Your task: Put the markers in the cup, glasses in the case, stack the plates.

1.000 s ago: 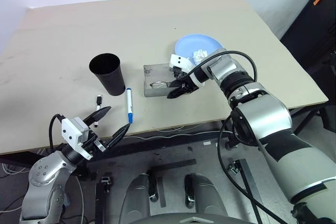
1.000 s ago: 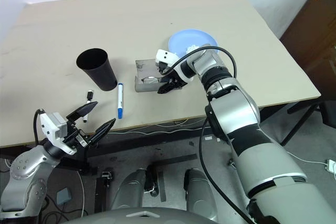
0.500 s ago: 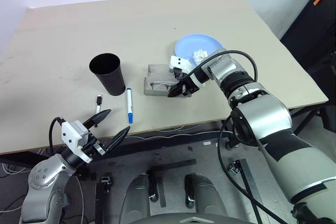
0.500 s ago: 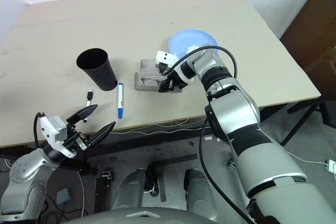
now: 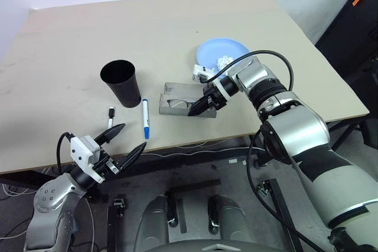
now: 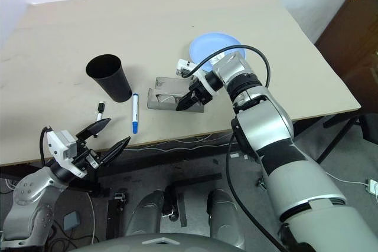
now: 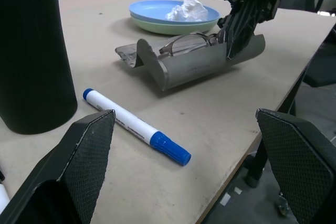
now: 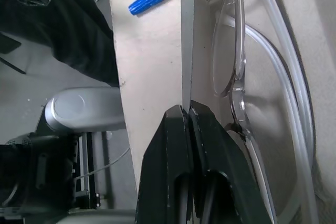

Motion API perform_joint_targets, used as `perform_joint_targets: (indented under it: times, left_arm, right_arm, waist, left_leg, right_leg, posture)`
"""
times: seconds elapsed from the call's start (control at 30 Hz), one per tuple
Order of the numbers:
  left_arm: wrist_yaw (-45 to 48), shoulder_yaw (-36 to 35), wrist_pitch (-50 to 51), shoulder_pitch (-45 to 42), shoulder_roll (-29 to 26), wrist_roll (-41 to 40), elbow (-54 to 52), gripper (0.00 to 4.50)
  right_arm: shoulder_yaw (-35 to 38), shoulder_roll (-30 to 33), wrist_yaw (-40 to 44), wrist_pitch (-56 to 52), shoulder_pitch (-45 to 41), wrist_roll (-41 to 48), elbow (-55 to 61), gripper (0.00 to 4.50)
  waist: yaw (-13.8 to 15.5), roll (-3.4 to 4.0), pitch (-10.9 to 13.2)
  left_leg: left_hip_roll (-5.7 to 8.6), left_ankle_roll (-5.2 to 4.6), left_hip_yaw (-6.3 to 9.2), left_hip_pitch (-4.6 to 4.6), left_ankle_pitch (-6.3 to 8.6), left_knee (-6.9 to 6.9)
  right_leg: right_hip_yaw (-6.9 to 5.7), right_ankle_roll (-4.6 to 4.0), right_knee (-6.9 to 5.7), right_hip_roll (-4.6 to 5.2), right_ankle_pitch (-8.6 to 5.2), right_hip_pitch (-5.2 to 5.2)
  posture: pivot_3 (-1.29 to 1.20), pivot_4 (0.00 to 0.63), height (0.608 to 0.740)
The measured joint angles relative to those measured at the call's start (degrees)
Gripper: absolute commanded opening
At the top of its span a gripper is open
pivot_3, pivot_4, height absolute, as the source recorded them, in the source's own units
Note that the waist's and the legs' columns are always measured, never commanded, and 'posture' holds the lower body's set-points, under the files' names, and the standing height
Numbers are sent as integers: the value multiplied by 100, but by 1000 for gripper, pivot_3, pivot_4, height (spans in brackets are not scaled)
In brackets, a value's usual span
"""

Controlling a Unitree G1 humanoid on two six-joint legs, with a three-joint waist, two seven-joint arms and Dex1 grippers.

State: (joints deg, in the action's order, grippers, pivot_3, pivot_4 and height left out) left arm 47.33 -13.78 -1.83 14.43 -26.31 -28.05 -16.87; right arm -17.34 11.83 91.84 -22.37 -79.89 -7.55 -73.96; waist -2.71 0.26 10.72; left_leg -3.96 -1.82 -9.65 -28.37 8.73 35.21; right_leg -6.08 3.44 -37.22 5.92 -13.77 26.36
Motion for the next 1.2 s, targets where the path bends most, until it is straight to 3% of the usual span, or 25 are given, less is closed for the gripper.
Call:
perform_joint_targets:
  times: [0.17,0.4,0.57,1.0,1.2]
  left_arm:
    - [-4,8,0,16,1,1,-1,4500]
    - [-20,10,3,57,5,1,-9,4500]
    - [-76,15,13,59,26,1,-16,4500]
    - [-153,126,33,47,32,1,-43,4500]
    - [-152,128,34,45,32,-1,-44,4500]
  right_arm:
    - [-694,223,12,239,460,575,688,35]
    - [-2096,880,20,-471,765,1853,1911,35]
    - [-2688,1202,10,-631,919,2441,2430,35]
    - [-2978,1336,40,-709,815,2990,2591,4383]
    - [-3161,1588,34,-921,678,3478,2813,4383]
  waist:
    - [8,-1,0]
    - [8,-1,0]
    - [14,0,0]
    - [18,-1,-1]
    - [25,-1,-1]
  left_leg:
    - [0,0,0,0,0,0]
    - [0,0,2,1,0,0]
    - [0,-1,2,0,0,0]
    - [0,-1,3,0,1,3]
    - [0,-1,2,-1,1,1]
  right_leg:
    - [0,0,1,1,0,-1]
    - [0,-4,0,4,-1,0]
    - [0,-4,1,4,-1,0]
    - [-1,-6,2,2,14,0]
    - [-1,-7,7,2,15,1]
  posture:
    - [0,150,727]
    - [0,150,727]
    - [0,150,727]
    - [0,150,727]
    - [0,150,727]
